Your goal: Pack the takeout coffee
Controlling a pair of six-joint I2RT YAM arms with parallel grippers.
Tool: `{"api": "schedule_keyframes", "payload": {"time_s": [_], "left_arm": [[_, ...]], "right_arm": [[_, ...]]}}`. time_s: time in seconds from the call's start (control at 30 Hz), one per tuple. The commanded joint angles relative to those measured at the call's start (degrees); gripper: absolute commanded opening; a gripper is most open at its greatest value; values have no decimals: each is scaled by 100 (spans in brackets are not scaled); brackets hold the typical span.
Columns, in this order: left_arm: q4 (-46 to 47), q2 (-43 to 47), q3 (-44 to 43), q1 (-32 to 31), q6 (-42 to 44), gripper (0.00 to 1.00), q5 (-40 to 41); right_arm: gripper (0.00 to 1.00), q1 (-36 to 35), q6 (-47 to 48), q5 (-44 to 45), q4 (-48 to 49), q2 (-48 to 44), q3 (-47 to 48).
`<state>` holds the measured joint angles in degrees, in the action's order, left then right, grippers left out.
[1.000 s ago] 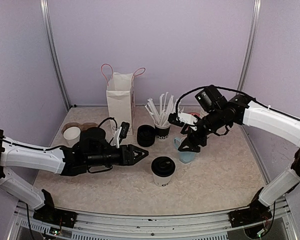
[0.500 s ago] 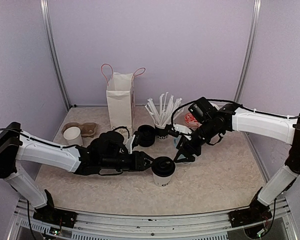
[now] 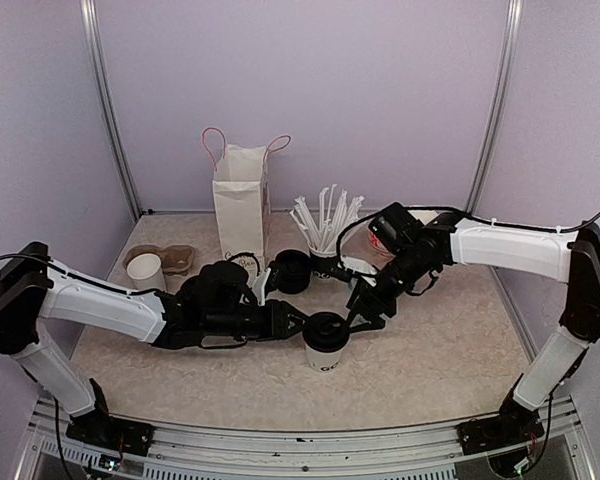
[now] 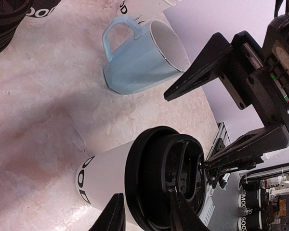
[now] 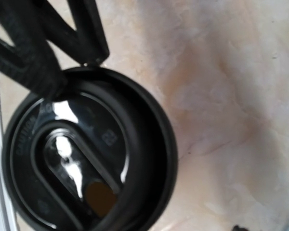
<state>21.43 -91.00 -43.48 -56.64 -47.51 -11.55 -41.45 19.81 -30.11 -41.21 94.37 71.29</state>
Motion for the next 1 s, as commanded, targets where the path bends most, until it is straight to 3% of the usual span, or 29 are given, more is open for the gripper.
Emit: {"api": "schedule_keyframes", "payload": {"time_s": [0.0,0.37,0.73,0.8,0.9,0.97], "left_arm": [[-370,-279,112,48,47,30,-4],[-1012,-769,154,66,121,16,-86],[-1082,-390,-243,-92,585,23,258],[-1096,-394,-437,-92,690,26,290],[-1174,-368,-807,-60,864,32,405],[-1178,-353,-1039,-50,958,36,439]], "right_arm": [[28,33,-30,-109,111,207,-5],[19,28,-48,-63,233,458,-191],[18,-24,-35,60,163,416,-261],[22,-25,11,-321,24,388,-203],[42,-22,-8,-638,-46,272,-155],[49,-20,13,-769,-100,197,-143]]}}
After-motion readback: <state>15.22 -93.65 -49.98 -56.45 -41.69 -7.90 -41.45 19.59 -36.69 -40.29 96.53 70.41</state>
